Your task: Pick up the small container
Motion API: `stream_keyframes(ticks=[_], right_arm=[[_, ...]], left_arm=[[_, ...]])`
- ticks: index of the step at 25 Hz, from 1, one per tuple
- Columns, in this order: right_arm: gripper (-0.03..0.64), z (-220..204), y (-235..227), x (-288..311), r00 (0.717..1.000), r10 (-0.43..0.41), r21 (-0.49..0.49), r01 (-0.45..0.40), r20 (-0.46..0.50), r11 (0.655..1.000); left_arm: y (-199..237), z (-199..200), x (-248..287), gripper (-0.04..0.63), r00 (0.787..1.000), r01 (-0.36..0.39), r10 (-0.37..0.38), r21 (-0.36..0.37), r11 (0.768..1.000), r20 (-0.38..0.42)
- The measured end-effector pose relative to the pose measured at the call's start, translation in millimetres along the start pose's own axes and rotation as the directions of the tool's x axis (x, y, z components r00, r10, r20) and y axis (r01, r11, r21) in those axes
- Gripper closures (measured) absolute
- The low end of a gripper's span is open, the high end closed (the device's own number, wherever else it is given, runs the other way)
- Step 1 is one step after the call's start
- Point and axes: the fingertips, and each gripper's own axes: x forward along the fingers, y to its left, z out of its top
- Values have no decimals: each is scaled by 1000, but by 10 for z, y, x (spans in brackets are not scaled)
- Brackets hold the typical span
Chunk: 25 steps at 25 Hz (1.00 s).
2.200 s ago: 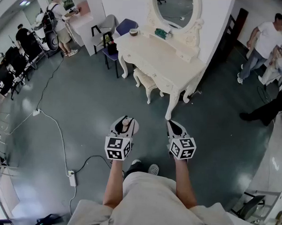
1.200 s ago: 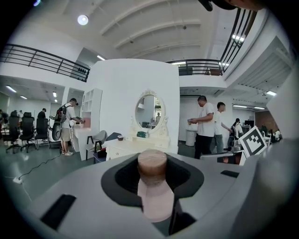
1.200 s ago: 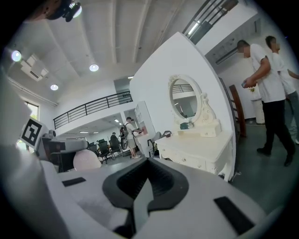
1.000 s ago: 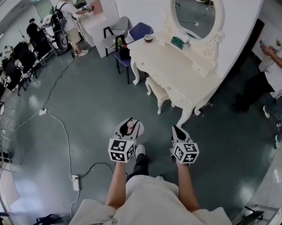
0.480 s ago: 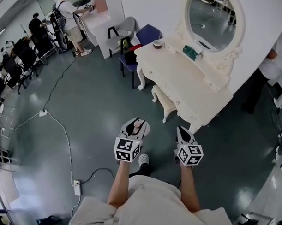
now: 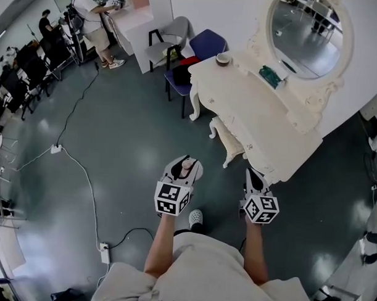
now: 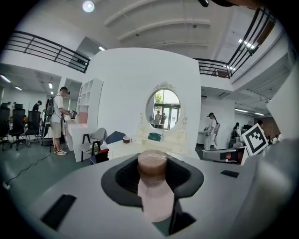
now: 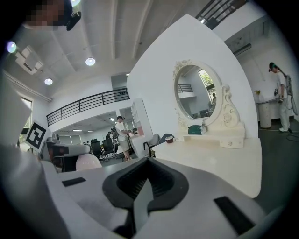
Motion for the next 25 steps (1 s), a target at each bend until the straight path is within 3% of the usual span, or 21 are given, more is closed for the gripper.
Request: stream_keyframes(ticks=[8, 16, 21, 25], right_arm=[[600, 0, -16, 357, 999, -42, 30, 41, 18, 999], [600, -54, -96, 628, 999, -53, 40, 53, -1, 998], [600, -50, -305, 953, 998, -49, 40, 51, -40, 998], [600, 155, -522, 1212, 997, -81, 52, 82, -17, 995]], left_arm=[[297, 29, 260, 456, 999, 46, -46, 20, 999, -12], [548, 74, 485, 456, 999, 45, -45, 3, 999, -18], [678, -2, 846, 456, 996, 62, -64, -22, 998, -63], [796, 132, 1217, 456, 994, 74, -74, -9, 997, -77]])
